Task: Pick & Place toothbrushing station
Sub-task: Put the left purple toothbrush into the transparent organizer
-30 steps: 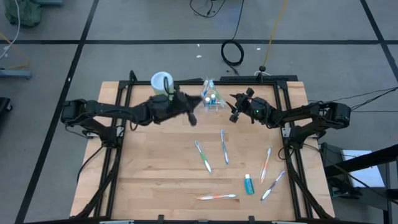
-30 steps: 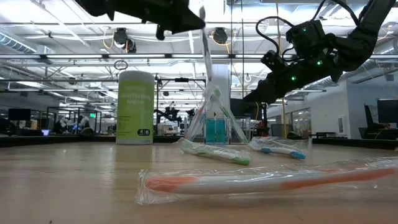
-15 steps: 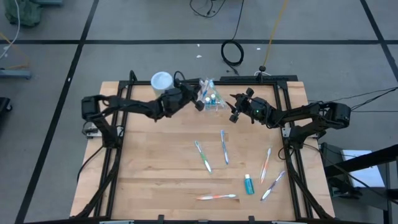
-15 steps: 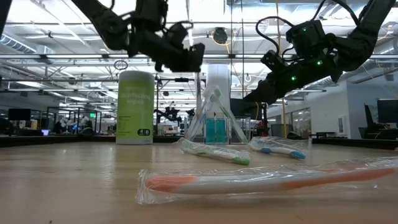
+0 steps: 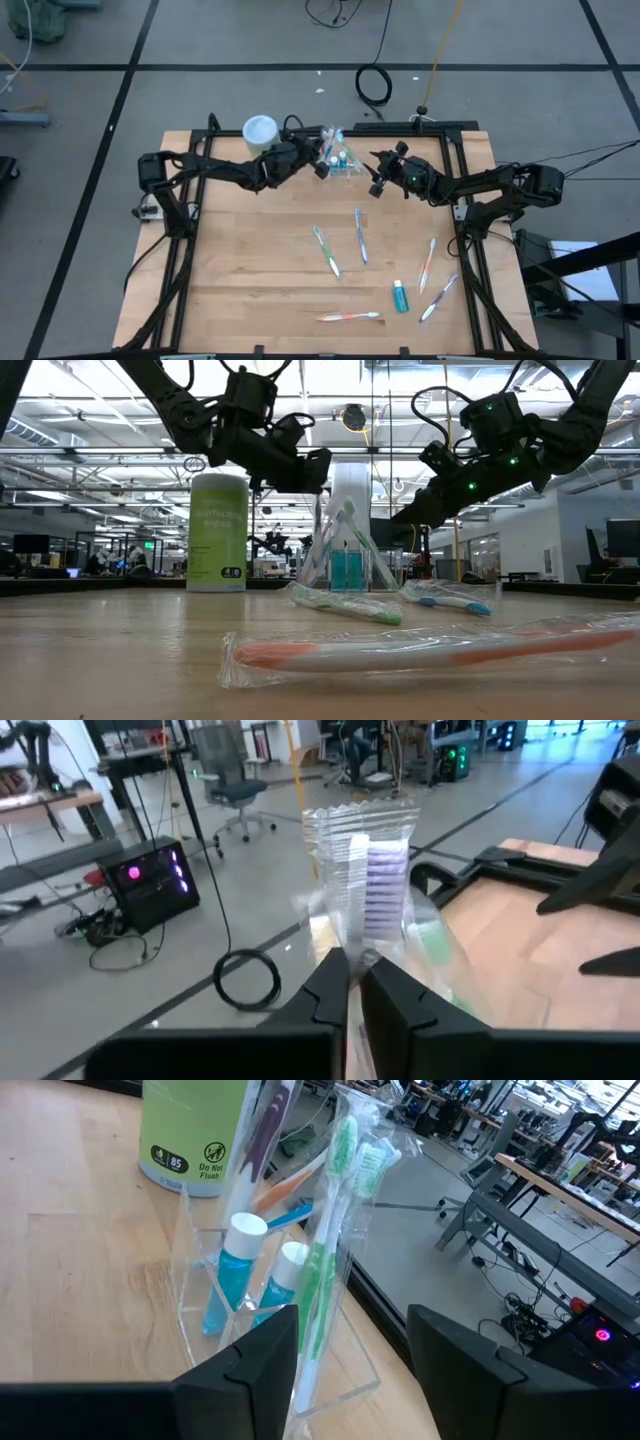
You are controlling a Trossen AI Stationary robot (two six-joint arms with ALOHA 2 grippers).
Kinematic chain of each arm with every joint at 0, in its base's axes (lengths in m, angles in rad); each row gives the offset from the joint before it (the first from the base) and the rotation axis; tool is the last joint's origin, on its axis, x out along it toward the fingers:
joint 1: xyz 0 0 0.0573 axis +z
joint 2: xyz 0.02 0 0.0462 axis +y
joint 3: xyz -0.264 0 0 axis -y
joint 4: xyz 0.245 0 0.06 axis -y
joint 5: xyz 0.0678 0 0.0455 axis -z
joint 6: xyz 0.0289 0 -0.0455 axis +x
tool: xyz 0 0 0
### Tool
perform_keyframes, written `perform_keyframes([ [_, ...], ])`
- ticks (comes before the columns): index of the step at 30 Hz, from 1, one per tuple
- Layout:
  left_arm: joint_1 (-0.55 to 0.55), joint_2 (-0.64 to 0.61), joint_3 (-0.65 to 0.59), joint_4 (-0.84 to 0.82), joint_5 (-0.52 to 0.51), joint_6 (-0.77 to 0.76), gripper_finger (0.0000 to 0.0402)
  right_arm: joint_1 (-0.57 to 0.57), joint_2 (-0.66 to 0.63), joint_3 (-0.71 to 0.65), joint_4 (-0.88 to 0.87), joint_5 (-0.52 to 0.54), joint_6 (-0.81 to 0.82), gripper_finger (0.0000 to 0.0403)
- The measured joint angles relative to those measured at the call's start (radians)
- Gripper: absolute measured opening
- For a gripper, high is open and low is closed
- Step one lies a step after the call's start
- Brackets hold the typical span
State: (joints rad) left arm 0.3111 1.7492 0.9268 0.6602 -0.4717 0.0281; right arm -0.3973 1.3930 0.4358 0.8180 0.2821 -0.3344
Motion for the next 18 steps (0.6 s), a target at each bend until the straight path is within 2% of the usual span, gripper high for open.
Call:
perform_keyframes([
  [4,0.0,0.0,0.0,-0.093,0.0,-0.043,0.0033,0.0,0.0,0.0,0.0,0.0,0.0,0.0181],
  [8,0.0,0.0,0.0,-0.168,0.0,-0.066,0.0028,0.0,0.0,0.0,0.0,0.0,0.0,0.0181],
  [14,0.0,-0.001,0.0,-0.183,0.002,-0.077,0.0012,0.0,0.0,0.0,0.0,0.0,0.0,0.0181],
  [18,0.0,-0.001,0.0,-0.186,0.002,-0.086,0.0034,0.0,0.0,0.0,0.0,0.0,0.0,0.0181],
])
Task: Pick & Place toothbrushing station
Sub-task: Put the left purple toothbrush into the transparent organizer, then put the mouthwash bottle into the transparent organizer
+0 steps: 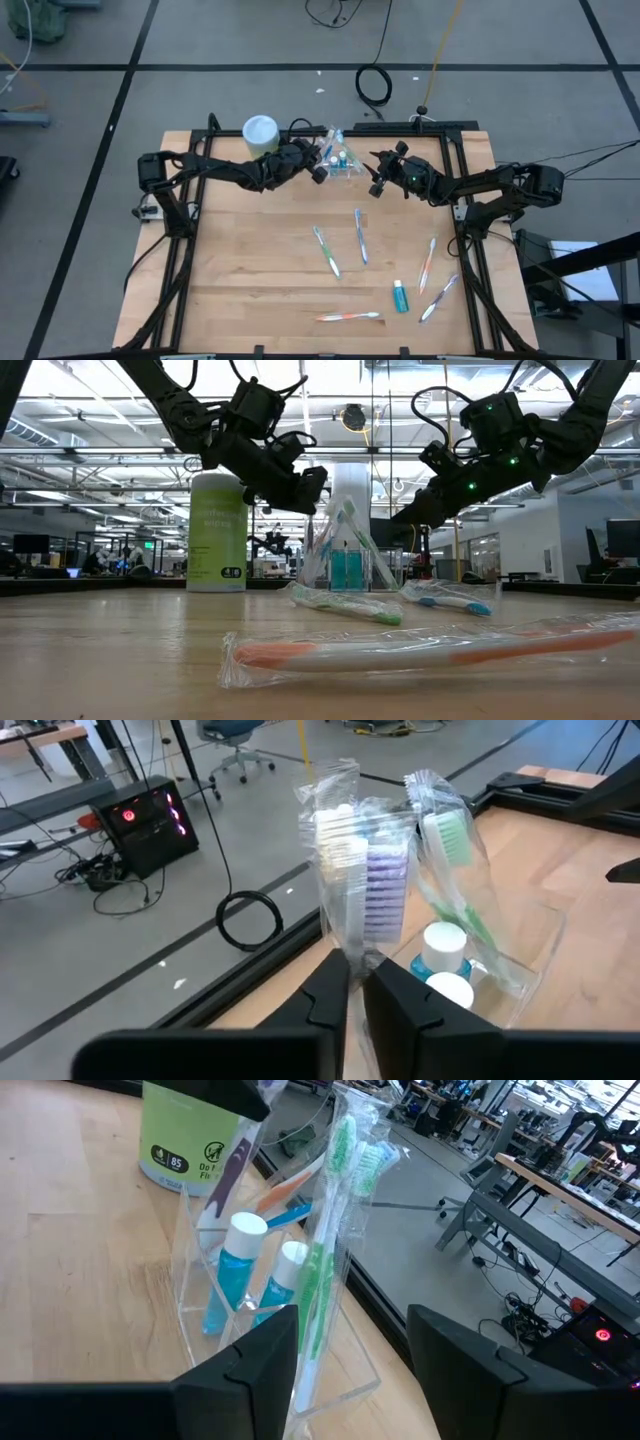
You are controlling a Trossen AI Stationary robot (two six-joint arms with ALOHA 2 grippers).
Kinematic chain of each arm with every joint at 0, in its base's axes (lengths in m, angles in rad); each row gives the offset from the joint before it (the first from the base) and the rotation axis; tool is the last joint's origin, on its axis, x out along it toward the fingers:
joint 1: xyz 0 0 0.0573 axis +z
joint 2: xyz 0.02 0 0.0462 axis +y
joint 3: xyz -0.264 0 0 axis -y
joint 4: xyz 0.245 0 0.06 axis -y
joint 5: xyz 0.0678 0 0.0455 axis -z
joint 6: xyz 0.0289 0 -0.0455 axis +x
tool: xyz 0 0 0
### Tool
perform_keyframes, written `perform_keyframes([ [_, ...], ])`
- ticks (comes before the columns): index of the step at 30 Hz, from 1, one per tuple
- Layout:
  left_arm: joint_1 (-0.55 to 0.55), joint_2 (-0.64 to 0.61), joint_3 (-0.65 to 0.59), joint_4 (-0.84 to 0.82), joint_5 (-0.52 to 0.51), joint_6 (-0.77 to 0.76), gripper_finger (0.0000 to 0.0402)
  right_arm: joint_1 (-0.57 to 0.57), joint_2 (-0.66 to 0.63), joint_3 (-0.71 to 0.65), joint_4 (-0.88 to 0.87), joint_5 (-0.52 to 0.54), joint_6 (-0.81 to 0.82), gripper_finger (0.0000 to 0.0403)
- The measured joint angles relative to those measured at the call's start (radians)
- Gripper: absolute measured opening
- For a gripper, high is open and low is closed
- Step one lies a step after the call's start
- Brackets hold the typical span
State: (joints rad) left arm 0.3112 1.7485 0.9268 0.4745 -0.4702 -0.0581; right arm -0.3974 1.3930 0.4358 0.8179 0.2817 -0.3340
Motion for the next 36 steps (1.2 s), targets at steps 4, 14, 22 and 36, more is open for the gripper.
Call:
perform_keyframes([
  [4,0.003,0.0,0.0,-0.017,-0.001,-0.001,0.0069,0.0,0.0,0.0,0.0,0.0,0.0,0.0181],
  [14,0.003,0.0,0.0,-0.05,-0.001,-0.034,0.0117,0.0,0.0,0.0,0.0,0.0,0.0,0.0181],
  [22,-0.004,-0.001,0.001,-0.086,0.103,-0.056,0.0124,0.0,0.0,0.0,0.0,0.0,0.0,0.0181],
  [36,-0.036,-0.068,0.0,-0.06,0.018,-0.051,0.0124,0.0,0.0,0.0,-0.005,-0.001,0.001,0.0181],
])
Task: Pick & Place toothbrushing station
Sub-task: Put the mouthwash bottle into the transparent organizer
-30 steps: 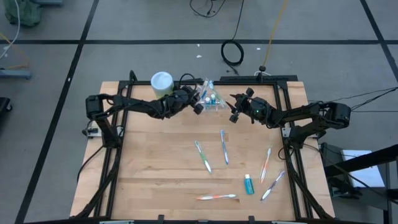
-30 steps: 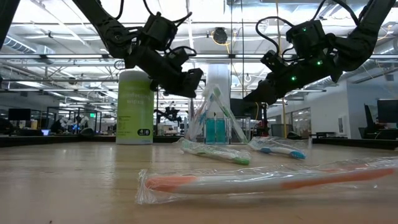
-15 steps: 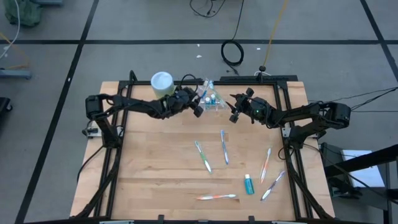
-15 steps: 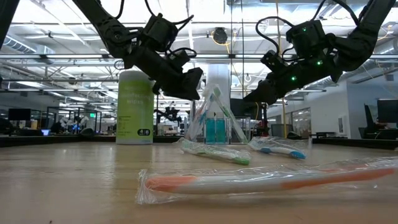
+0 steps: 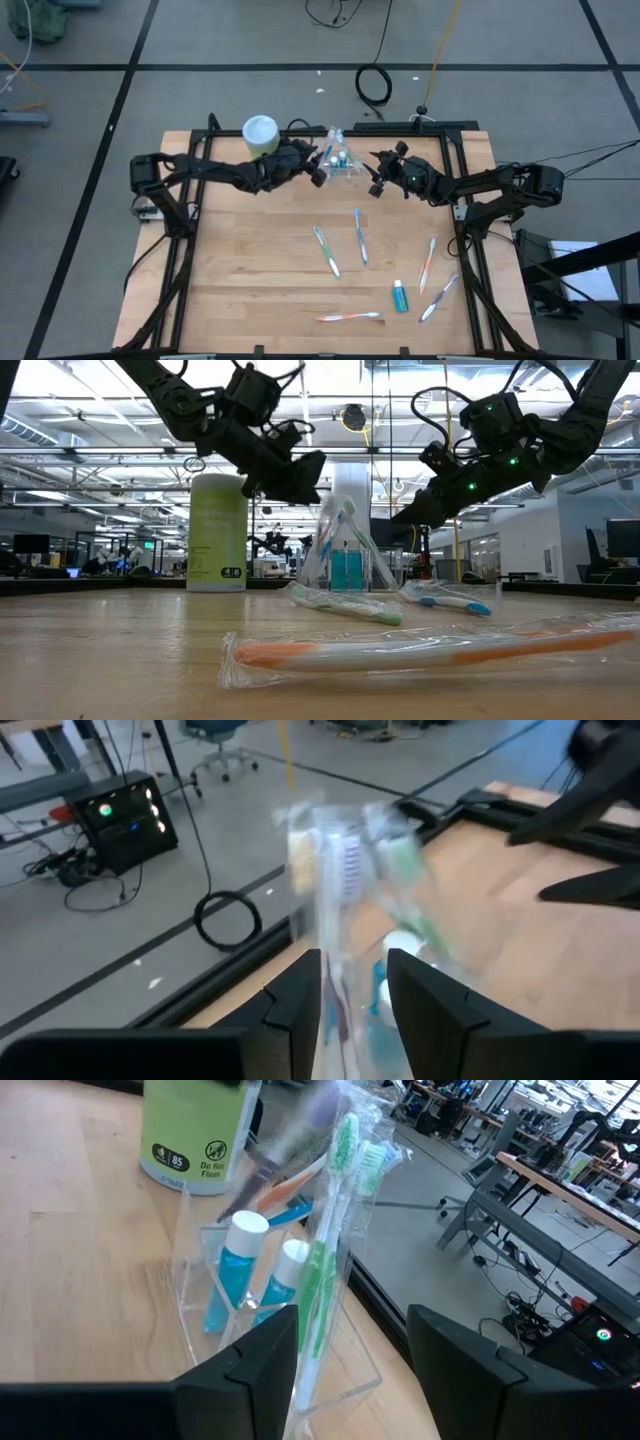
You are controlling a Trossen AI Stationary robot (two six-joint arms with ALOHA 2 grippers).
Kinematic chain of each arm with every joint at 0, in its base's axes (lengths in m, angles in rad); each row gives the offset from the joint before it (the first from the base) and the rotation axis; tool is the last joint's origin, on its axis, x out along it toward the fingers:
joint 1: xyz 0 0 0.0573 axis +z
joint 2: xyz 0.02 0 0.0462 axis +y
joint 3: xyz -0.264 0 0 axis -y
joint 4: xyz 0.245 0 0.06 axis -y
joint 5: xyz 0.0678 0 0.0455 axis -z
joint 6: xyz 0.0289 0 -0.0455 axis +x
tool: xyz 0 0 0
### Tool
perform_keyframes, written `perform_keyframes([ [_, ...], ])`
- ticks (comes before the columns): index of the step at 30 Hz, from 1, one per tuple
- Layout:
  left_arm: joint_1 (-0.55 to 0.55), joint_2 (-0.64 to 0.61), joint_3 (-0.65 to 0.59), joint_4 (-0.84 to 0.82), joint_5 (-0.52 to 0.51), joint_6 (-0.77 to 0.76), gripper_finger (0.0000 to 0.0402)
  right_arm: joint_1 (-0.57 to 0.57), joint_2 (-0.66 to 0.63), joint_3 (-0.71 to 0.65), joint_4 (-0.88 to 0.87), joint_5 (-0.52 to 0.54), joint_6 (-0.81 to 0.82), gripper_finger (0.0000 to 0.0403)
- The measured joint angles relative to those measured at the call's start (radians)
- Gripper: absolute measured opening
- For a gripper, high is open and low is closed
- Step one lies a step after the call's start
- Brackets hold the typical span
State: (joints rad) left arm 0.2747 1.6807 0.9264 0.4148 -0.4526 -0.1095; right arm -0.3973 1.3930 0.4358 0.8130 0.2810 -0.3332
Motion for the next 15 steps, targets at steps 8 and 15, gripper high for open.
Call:
perform_keyframes([
  [8,-0.066,-0.073,0.0,-0.016,-0.001,0.07,0.0124,0.0,0.0,0.0,-0.002,0.0,0.0,0.0181],
  [15,-0.116,-0.079,0.0,-0.052,0.0,0.081,0.0124,0.0,0.0,0.0,0.03,0.0,0.012,0.0181],
])
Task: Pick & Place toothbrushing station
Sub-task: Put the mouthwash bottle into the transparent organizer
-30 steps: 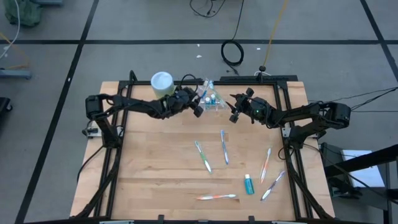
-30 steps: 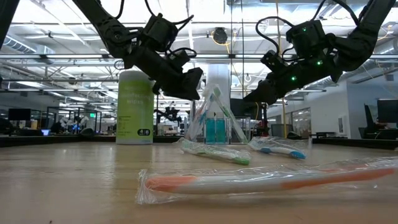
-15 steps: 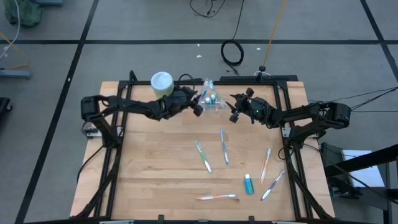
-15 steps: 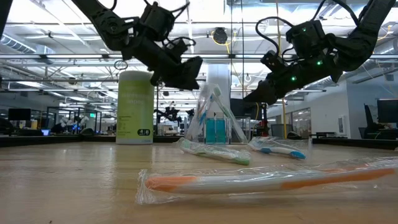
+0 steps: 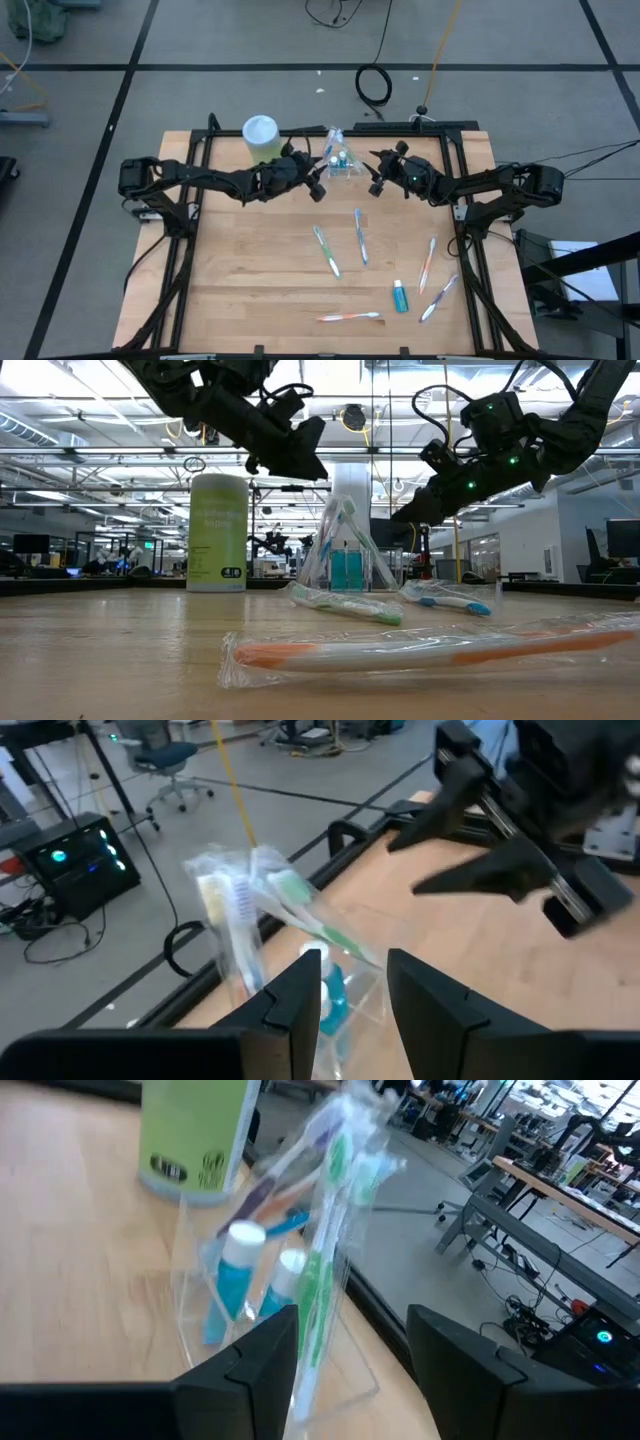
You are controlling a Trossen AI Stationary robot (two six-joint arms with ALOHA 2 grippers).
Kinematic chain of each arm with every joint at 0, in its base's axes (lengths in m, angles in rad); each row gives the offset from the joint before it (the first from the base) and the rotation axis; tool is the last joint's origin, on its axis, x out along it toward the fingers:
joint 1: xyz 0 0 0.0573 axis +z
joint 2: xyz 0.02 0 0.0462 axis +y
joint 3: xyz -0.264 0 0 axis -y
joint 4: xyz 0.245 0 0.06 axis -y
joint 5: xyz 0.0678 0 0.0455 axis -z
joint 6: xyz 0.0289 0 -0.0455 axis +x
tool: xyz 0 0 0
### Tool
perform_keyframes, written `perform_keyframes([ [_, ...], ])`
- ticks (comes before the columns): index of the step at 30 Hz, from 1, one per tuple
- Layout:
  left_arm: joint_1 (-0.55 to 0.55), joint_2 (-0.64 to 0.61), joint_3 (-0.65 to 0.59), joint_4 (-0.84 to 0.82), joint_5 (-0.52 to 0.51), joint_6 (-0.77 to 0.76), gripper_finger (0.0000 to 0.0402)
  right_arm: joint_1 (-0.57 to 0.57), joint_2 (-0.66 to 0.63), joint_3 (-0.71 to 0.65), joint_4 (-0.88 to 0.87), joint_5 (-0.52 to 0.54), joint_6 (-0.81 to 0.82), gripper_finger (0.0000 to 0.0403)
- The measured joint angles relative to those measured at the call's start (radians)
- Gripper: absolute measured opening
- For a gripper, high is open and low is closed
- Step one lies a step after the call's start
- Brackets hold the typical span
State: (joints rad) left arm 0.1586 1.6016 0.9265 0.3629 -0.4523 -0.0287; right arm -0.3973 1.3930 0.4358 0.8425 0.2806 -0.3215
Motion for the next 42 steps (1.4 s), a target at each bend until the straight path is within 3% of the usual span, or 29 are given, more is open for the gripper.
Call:
perform_keyframes([
  [10,-0.036,0.0,0.0,-0.074,0.025,-0.001,0.0124,0.001,0.0,0.0,0.078,-0.005,0.101,0.0181],
  [16,-0.046,0.0,0.0,-0.087,0.1,-0.009,0.0124,0.064,-0.078,0.017,0.016,-0.178,0.095,0.0181],
  [21,-0.049,0.0,0.0,-0.085,0.112,-0.01,0.0124,0.215,-0.262,0.089,-0.253,-0.2,0.064,0.018],
  [23,-0.048,0.0,0.0,-0.079,0.111,-0.01,0.0124,0.308,-0.33,0.134,-0.412,-0.14,0.049,0.018],
  [26,-0.049,0.0,0.0,-0.08,0.111,-0.01,0.0124,0.462,-0.384,0.193,-0.581,0.029,0.057,0.018],
  [29,-0.049,0.0,0.0,-0.073,0.112,-0.01,0.0124,0.599,-0.385,0.207,-0.608,0.167,0.108,0.018],
  [32,-0.049,0.0,0.0,-0.072,0.112,-0.01,0.0124,0.701,-0.358,0.209,-0.668,0.182,0.26,0.018],
  [36,-0.049,0.0,0.0,-0.073,0.112,-0.01,0.0124,0.815,-0.295,0.206,-0.795,-0.02,0.632,0.018],
  [40,-0.049,0.0,0.0,-0.073,0.112,-0.01,0.0124,0.92,-0.22,0.206,-0.723,-0.144,1.042,0.018],
  [42,-0.049,0.0,0.0,-0.073,0.112,-0.011,0.0124,0.965,-0.179,0.206,-0.651,-0.151,1.058,0.018],
])
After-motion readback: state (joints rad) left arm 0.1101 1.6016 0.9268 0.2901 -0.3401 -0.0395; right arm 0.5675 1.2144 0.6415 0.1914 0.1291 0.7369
